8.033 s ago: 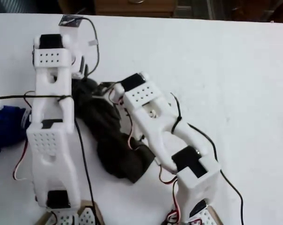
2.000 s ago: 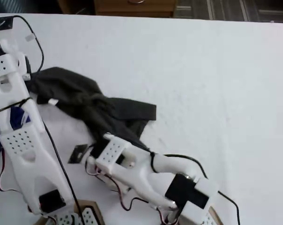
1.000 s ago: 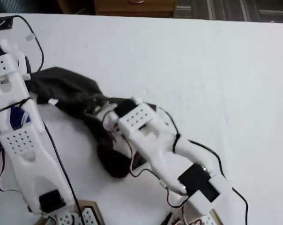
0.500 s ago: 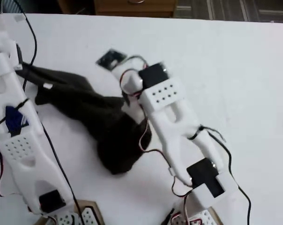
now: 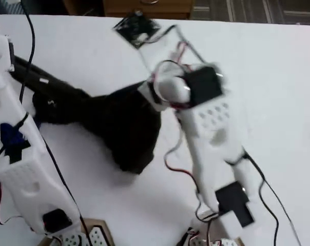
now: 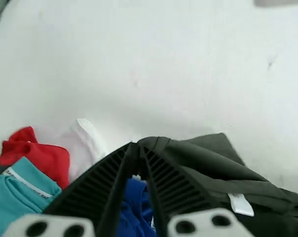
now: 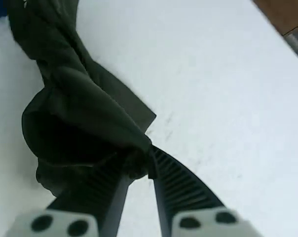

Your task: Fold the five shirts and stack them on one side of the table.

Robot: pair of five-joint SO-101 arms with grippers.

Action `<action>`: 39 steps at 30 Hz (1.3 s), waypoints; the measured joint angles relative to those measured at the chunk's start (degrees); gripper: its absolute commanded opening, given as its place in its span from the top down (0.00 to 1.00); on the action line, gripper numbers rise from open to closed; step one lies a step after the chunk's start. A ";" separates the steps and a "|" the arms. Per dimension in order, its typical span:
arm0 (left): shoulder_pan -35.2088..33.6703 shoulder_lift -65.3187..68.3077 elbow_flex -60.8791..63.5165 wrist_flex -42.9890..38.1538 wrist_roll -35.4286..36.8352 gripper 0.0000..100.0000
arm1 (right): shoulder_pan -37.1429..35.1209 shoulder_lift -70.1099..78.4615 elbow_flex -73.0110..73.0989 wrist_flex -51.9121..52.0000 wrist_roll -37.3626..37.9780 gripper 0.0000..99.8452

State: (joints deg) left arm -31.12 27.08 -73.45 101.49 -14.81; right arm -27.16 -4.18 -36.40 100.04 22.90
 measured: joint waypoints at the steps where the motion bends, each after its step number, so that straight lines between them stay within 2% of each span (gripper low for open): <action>1: 0.00 -0.70 0.00 0.00 -0.09 0.97 | 0.70 -1.93 -0.09 0.00 0.00 0.98; 6: 0.00 -1.85 0.00 0.00 -0.09 0.97 | 2.37 -13.19 2.20 0.18 0.09 0.98; 10: 0.00 -1.85 -0.09 0.00 -0.26 0.97 | 1.85 -21.89 12.40 0.18 1.85 0.98; 13: 0.00 -1.85 -0.09 0.00 -0.26 0.97 | -1.67 -26.99 23.47 0.18 2.20 0.98; 20: 0.00 -1.85 -0.09 0.00 -0.26 0.97 | -15.21 -31.74 48.88 0.18 2.20 0.98; 25: -0.09 -1.93 5.54 0.00 -0.97 0.94 | -16.26 -31.82 61.63 0.18 4.04 0.98; 28: -0.09 -1.93 15.65 -0.44 -6.15 0.90 | -16.62 -33.23 64.35 0.18 4.31 0.98; 32: -2.29 -1.85 32.44 -8.62 -11.87 0.85 | -16.09 -33.93 65.23 0.18 4.31 0.98; 39: -8.35 -1.85 53.10 -27.87 -14.77 0.84 | -8.18 -33.93 65.23 0.18 4.31 0.98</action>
State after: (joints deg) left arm -39.47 25.23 -20.35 73.63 -29.58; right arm -35.34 -38.11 28.84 100.22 27.21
